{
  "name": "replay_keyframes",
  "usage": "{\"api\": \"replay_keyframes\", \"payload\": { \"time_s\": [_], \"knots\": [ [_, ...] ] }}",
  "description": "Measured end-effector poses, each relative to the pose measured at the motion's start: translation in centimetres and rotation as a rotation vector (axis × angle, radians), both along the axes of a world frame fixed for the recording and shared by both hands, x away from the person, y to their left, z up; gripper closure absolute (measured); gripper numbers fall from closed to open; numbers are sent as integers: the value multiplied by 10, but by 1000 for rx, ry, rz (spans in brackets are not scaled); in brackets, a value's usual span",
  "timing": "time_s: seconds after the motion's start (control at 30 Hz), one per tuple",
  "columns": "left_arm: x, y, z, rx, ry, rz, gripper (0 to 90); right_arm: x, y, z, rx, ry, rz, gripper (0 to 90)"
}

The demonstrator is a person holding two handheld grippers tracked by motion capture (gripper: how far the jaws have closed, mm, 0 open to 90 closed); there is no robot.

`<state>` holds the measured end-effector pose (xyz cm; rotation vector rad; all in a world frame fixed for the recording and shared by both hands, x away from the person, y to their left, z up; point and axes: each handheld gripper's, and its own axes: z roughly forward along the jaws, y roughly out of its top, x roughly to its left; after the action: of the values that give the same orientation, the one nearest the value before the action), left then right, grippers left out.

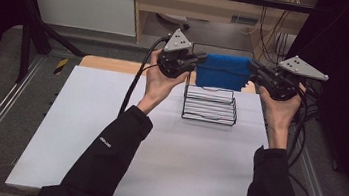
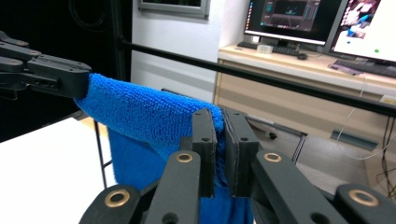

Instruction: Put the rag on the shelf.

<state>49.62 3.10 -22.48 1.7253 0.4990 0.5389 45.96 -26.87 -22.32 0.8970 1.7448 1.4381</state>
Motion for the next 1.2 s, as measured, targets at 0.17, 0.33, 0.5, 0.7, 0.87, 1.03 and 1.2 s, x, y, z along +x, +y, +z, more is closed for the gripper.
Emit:
{"api": "replay_keyframes", "payload": {
  "time_s": [0.17, 0.33, 0.5, 0.7, 0.87, 1.03, 1.2],
  "knots": [
    [-4, 0, -5, 17, 20, -8, 859, -5, -1, -3, -9, 30, 17, 842],
    [-8, 1, -10, 30, 43, -20, 856, -7, -2, -8, -23, 54, 31, 839],
    [-10, 0, -15, 48, 63, -24, 849, -8, -3, -15, -23, 83, 35, 838],
    [-11, -1, -26, 85, 90, -21, 833, -6, -2, -23, -38, 114, 40, 839],
    [-11, 1, -28, 87, 127, -26, 812, -5, -2, -29, -42, 131, 46, 838],
    [-14, 6, -15, 60, 147, -30, 740, -4, -2, -33, -54, 137, 52, 838],
    [-17, 3, -1, 40, 142, -33, 743, -4, -1, -36, -67, 140, 56, 835]
  ]
}}
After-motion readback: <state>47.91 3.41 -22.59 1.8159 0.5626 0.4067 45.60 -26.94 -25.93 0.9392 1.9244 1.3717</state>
